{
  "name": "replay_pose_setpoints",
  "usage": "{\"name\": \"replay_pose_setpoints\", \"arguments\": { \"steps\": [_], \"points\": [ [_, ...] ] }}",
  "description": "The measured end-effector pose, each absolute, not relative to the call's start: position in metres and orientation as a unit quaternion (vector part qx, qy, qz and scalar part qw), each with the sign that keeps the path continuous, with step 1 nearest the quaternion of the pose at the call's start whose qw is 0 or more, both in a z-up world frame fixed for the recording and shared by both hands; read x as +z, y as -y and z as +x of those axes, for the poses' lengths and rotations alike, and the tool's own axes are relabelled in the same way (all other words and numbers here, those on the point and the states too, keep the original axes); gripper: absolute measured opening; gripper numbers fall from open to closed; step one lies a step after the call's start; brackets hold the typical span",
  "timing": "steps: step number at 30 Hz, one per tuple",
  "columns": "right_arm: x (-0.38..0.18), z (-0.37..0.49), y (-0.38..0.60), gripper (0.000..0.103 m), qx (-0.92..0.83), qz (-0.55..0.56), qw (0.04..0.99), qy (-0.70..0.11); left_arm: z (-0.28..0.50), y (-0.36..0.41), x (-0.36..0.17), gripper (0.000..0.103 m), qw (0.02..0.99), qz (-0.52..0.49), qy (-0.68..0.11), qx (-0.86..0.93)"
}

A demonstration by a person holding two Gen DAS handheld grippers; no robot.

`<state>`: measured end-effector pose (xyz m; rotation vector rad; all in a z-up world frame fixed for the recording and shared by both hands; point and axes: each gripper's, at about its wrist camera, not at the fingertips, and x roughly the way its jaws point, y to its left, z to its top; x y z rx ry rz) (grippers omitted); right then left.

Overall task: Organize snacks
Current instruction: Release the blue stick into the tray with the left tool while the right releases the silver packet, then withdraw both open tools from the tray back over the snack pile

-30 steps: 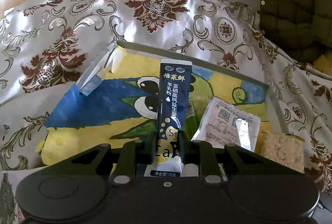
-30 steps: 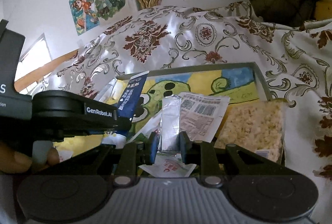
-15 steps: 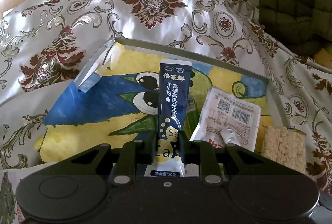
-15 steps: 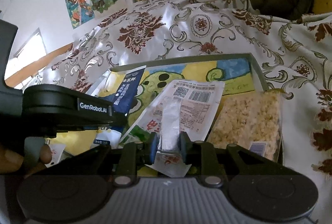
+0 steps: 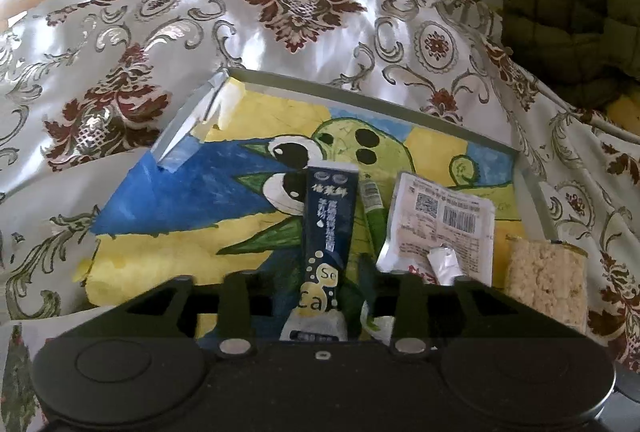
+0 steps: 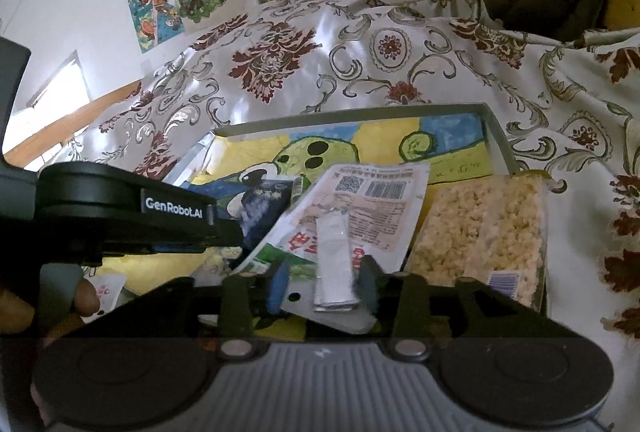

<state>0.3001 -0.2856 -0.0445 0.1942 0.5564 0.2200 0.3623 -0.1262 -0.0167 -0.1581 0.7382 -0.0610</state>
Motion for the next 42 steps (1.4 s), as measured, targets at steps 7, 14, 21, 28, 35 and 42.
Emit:
{"name": "replay_pose_setpoints", "arguments": {
  "steps": [7,14,21,28,35,42],
  "points": [
    [-0.037,0.297,0.287,0.070,0.106,0.098,0.953,-0.265,0.351,0.113,-0.001,0.083,0.937,-0.102,-0.333,-0.012],
    [-0.019,0.287,0.290,0.090,0.104,0.107,0.960,-0.236,0.333,0.100,0.024,0.101,0.944,-0.120,-0.307,0.019],
    [0.003,0.270,0.289,0.103,0.092,0.100,0.969,-0.207,0.309,0.093,0.050,0.102,0.954,-0.097,-0.283,0.036],
    [0.016,0.240,0.289,0.103,0.084,0.089,0.975,-0.188,0.270,0.074,0.070,0.102,0.957,-0.119,-0.263,0.033],
    [0.032,0.207,0.284,0.103,0.082,0.070,0.981,-0.159,0.226,0.062,0.076,0.102,0.961,-0.100,-0.253,0.045],
    [0.035,0.175,0.273,0.103,0.082,0.060,0.984,-0.144,0.175,0.055,0.074,0.102,0.967,-0.067,-0.237,0.062]
  ]
}}
